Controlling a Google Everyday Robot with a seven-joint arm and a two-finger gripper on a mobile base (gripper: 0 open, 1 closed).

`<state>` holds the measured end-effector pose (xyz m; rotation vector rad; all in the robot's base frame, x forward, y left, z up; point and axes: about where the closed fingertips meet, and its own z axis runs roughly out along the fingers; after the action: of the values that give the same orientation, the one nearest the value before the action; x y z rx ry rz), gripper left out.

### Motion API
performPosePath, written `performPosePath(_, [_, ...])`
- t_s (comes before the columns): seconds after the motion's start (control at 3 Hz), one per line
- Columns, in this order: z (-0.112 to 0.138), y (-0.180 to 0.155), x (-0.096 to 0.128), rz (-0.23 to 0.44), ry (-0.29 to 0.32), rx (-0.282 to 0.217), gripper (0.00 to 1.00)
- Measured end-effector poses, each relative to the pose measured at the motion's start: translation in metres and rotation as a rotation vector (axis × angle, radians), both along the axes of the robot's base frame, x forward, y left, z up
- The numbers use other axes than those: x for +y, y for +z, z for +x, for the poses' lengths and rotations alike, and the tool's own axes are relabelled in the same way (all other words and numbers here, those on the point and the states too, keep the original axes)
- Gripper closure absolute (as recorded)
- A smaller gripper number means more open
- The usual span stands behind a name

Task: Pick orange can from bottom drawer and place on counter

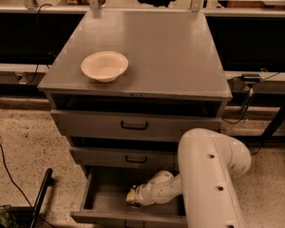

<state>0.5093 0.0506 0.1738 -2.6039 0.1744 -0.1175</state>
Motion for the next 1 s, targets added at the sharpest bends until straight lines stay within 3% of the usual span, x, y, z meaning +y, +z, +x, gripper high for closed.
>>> performPosePath(0.33, [-0.036, 0.020, -0.016, 0.092, 0.069, -0.038, 1.00])
performPosePath(0.67, [-0.060, 0.046, -0.047, 0.170, 0.135, -0.086, 1.00])
performPosePath(1.0, [-0.054, 0.090, -0.065, 0.294, 0.139, -0.153, 1.00])
